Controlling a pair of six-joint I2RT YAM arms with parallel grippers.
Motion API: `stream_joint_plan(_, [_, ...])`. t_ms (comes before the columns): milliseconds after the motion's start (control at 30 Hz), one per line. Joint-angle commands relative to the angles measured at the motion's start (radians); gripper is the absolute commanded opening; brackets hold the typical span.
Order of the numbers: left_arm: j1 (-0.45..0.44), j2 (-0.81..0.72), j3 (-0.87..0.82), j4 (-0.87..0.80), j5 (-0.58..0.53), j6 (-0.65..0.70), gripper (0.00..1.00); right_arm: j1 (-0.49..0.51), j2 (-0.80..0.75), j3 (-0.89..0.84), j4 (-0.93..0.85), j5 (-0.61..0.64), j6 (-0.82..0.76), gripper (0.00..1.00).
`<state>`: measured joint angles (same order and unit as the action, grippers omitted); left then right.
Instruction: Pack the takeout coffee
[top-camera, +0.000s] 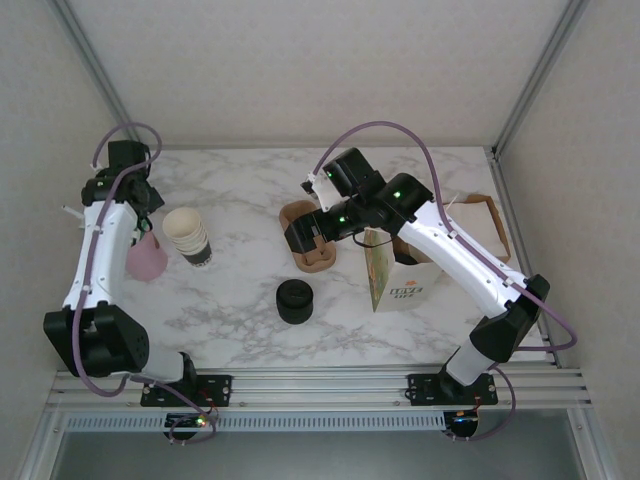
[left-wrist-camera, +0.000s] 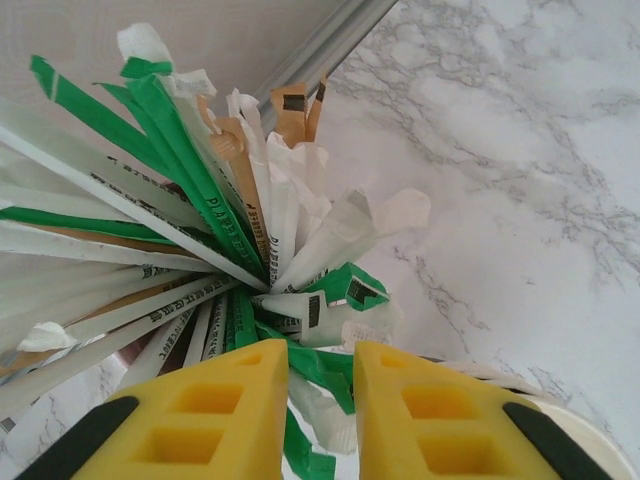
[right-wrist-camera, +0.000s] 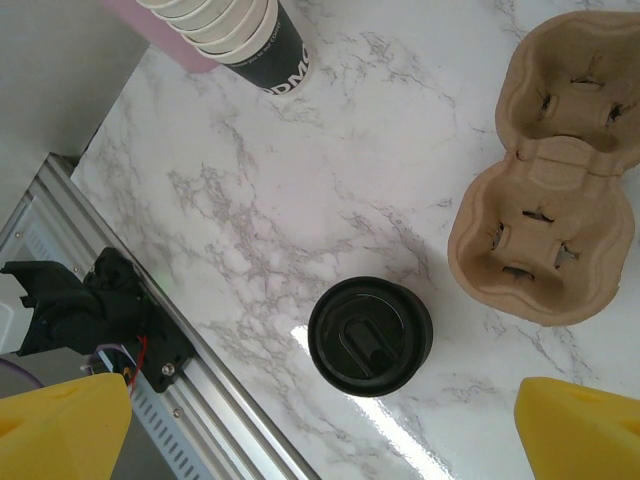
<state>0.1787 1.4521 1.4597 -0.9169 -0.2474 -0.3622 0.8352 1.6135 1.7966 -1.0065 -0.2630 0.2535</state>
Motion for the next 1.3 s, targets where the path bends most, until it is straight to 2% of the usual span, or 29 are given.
stream_joint_plan(0, [0.010,0.019,0.013,-0.015,-0.005,0.016,0.25,-0.008,-0.023,-0.005,0.011,-0.014,-0.010,0.99])
stream_joint_plan(500, [0.009,0.020,0.016,-0.010,0.014,0.019,0.25,-0.010,-0.021,-0.014,0.019,-0.018,-0.011,0.99])
stream_joint_plan(633, [0.008,0.030,0.010,-0.010,0.016,0.017,0.17,-0.011,-0.023,-0.017,0.019,-0.018,-0.011,0.99])
stream_joint_plan(800, [0.008,0.025,0.005,-0.015,0.014,0.017,0.13,-0.012,-0.024,-0.020,0.017,-0.017,-0.013,0.99])
stream_joint_plan(1000, [0.007,0.007,0.035,-0.048,-0.002,0.016,0.00,-0.014,-0.023,-0.017,0.018,-0.021,-0.011,0.99])
stream_joint_plan(1267, [0.005,-0.038,0.117,-0.100,-0.011,0.017,0.00,-0.012,-0.029,-0.014,0.025,-0.027,-0.003,0.99])
